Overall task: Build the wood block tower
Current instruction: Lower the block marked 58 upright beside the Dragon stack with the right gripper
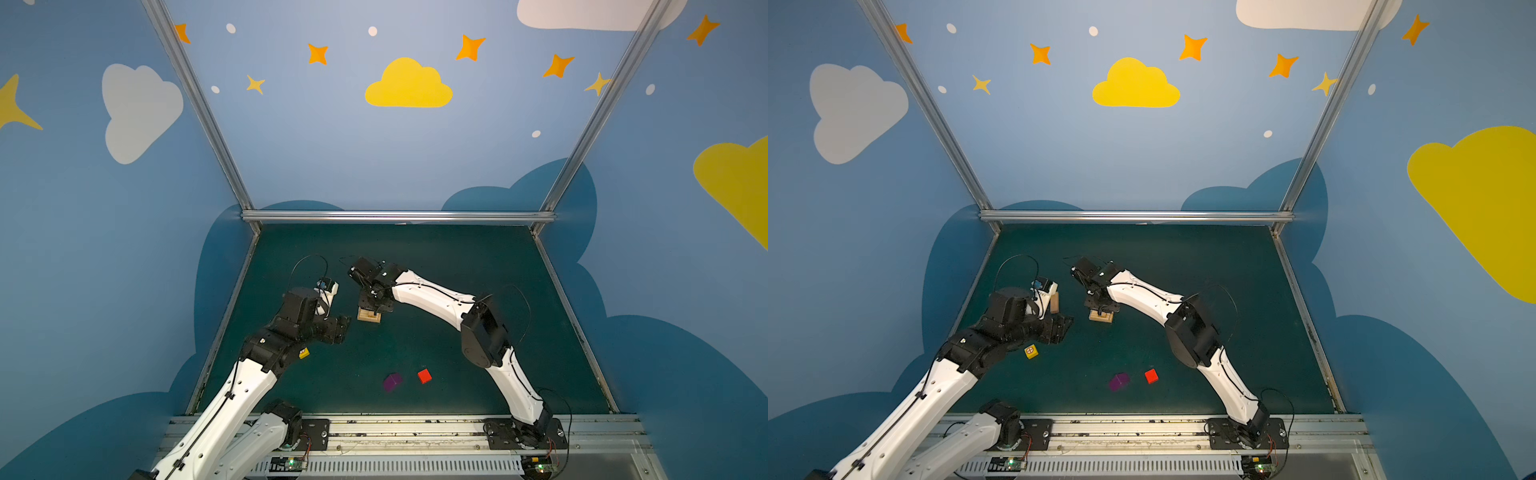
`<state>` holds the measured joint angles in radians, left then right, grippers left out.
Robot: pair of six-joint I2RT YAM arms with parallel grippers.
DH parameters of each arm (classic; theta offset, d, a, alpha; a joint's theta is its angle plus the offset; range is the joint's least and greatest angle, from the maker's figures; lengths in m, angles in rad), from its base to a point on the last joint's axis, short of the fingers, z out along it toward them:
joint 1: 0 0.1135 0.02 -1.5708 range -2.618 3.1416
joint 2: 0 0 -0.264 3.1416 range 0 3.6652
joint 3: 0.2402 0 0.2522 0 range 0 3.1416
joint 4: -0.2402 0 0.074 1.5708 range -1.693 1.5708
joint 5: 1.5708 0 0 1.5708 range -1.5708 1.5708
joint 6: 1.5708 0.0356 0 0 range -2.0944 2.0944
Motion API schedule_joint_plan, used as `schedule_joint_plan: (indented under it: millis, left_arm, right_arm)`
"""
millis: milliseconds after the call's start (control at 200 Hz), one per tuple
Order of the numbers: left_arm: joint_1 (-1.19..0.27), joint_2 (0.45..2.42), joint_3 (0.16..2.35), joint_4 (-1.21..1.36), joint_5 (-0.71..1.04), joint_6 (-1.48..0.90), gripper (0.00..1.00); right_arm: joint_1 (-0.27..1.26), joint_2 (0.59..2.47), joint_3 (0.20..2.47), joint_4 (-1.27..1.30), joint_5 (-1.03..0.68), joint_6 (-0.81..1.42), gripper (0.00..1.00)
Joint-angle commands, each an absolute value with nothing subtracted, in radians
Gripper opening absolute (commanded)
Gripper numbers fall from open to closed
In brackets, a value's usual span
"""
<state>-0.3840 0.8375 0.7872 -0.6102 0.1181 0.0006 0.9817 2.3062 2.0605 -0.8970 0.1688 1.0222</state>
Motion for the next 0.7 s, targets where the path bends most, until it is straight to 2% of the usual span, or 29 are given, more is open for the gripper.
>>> schedule_joint_plan:
  millis: [0, 696]
  left_arm:
    - [-0.380, 0.828, 0.777, -0.598, 0.109, 0.005, 0.81]
    - [-0.379, 0.818, 0.774, -0.600, 0.103, 0.006, 0.81]
  right_arm:
    - [0.985, 2.326, 2.088, -0.940, 0.192, 1.050, 0.00]
    - [0.986, 2.365, 2.137, -0.977, 0.190, 1.068, 0.04]
